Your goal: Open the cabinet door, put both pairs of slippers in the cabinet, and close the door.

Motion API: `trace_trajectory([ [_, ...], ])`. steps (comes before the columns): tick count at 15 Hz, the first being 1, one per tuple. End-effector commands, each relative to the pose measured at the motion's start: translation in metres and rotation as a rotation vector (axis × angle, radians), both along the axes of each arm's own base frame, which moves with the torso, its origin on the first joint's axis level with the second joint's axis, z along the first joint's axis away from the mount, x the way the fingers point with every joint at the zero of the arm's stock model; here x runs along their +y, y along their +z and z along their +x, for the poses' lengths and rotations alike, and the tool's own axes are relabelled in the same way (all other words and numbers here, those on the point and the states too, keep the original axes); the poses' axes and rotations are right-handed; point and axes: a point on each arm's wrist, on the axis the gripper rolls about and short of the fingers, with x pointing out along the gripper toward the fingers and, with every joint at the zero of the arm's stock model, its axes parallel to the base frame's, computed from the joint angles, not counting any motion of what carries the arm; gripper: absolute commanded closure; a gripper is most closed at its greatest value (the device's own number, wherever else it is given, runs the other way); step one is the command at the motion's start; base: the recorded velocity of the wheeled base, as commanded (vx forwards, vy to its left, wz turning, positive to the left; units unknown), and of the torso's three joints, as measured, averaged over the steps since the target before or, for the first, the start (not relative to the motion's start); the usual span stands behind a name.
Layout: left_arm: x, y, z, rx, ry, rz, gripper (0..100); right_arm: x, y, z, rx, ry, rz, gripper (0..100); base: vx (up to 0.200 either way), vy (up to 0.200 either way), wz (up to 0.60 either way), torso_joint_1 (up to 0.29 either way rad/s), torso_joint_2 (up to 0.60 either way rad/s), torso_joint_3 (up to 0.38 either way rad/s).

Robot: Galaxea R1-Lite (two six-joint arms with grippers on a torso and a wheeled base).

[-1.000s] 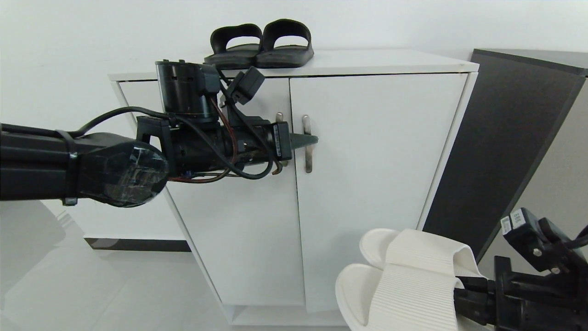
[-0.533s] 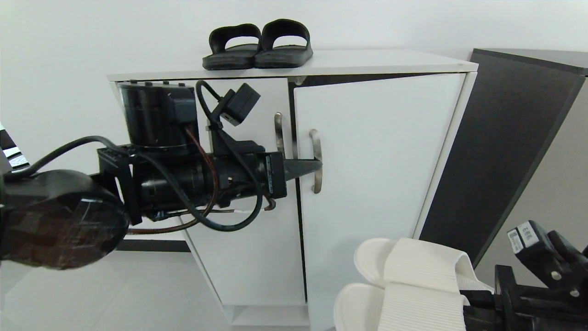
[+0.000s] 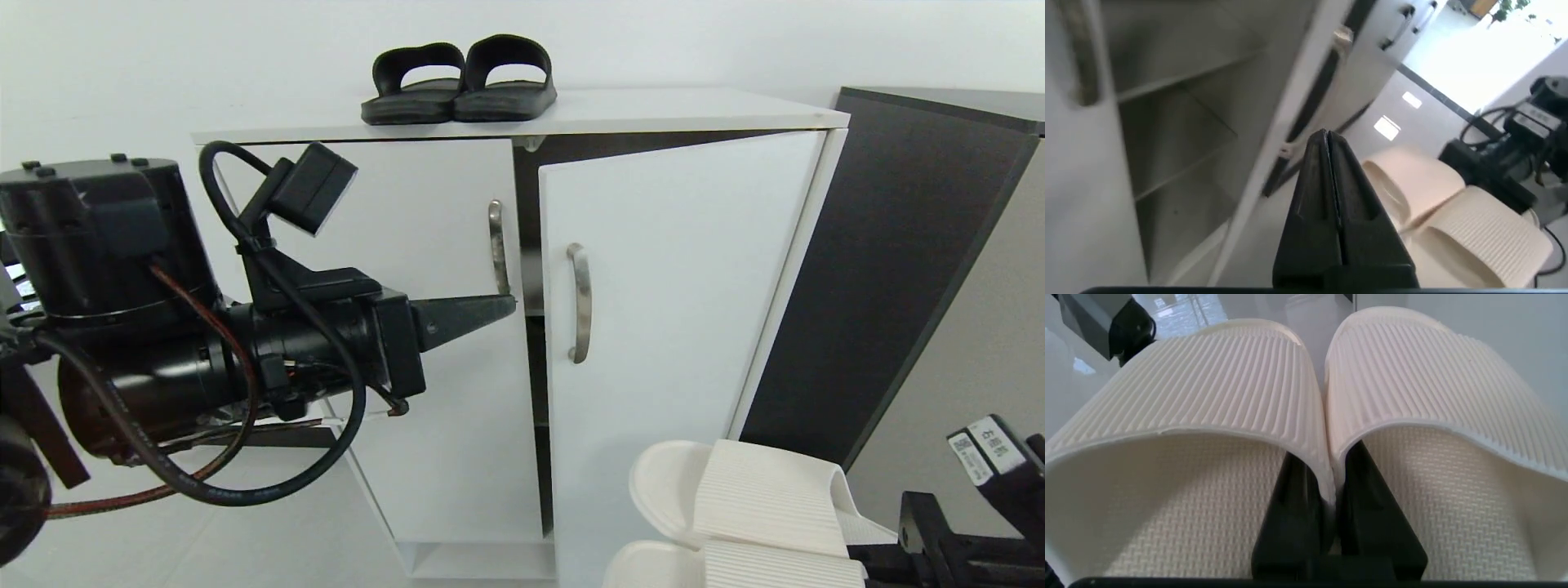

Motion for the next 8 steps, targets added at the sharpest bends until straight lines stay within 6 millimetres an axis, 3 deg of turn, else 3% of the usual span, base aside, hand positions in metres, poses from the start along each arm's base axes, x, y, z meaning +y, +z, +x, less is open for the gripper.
trace_trajectory([
  [1,0.012,0.01,0.017,-0.027,0.077,-0.019,100,-0.001,0.001,-0.001,-0.02,0.002,-0.001,100,0.0,0.0,0.0,0.0,0.0,0.0],
  [2,0.012,0.01,0.021,-0.026,0.081,-0.018,100,0.0,0.001,-0.001,-0.022,0.004,-0.002,100,0.0,0.0,0.0,0.0,0.0,0.0],
  [5,-0.005,0.003,0.057,-0.073,0.092,-0.023,100,0.0,0.0,0.001,-0.022,0.001,-0.008,100,0.0,0.0,0.0,0.0,0.0,0.0],
  [8,-0.012,0.004,0.071,-0.066,0.144,-0.042,100,0.0,0.001,0.0,-0.025,-0.005,-0.009,100,0.0,0.0,0.0,0.0,0.0,0.0],
])
